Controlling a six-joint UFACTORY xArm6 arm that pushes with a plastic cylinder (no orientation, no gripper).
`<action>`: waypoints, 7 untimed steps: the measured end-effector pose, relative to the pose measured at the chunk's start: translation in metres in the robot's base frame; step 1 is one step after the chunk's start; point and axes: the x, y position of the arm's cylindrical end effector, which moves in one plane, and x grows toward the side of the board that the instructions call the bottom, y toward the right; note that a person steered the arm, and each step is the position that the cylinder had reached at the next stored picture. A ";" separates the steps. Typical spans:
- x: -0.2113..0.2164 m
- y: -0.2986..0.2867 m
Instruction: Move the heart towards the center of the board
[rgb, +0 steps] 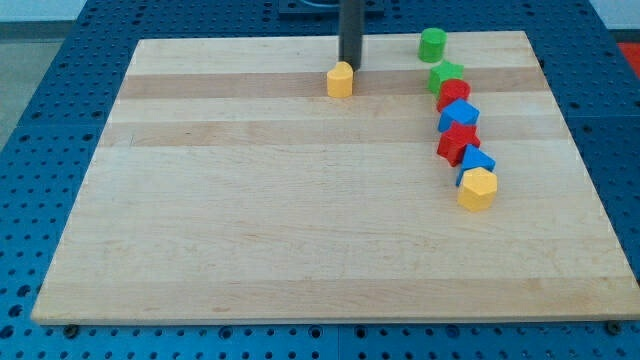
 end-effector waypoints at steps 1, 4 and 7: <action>0.016 -0.025; -0.051 -0.021; 0.004 0.030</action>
